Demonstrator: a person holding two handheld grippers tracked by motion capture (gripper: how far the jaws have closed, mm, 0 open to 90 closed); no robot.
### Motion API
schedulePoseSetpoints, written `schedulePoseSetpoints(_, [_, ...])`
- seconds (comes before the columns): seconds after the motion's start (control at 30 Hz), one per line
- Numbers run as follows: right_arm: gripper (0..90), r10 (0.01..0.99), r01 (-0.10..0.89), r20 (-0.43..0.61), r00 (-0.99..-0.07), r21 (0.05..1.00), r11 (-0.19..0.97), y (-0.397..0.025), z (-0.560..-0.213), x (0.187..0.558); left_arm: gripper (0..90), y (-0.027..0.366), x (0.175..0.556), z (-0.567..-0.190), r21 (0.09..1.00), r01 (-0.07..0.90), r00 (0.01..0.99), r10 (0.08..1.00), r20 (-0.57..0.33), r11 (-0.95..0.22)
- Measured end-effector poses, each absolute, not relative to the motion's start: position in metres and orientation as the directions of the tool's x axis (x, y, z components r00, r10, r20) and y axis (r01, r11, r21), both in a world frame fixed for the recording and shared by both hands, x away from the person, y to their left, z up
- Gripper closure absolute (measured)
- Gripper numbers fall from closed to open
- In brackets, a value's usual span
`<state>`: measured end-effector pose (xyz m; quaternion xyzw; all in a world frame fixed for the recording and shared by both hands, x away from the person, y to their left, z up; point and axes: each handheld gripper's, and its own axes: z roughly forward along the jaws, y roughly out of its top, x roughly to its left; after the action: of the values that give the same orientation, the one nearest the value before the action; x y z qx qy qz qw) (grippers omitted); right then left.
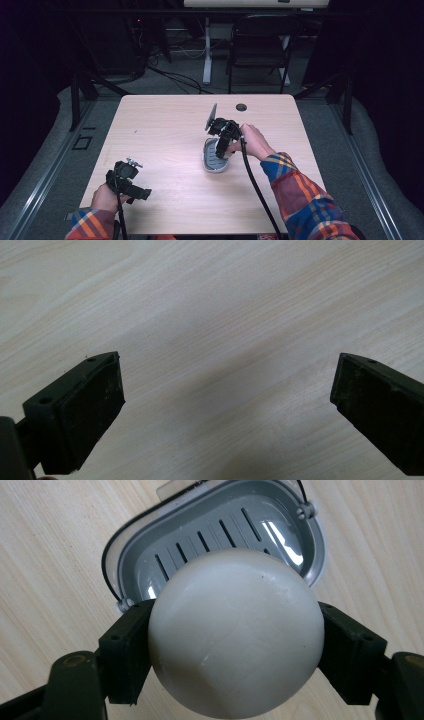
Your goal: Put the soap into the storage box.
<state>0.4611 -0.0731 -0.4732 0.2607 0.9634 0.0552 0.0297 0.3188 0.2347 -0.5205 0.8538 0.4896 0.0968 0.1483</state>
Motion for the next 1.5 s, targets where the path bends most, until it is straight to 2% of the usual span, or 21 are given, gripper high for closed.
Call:
schedulePoseSetpoints(0.8, [24.3,0.485,0.481,0.001,-0.875,0.123,0.868,-0.053,-0.489,0.466,0.5,0.234,0.318,-0.521,0.342,0.807,0.505,0.863,0.021,-0.481])
schedulePoseSetpoints(1.5, [24.2,0.481,0.477,-0.006,-0.877,0.118,0.871,-0.055,-0.502,0.467,0.5,0.234,0.318,-0.521,0.337,0.805,0.51,0.86,0.025,-0.488])
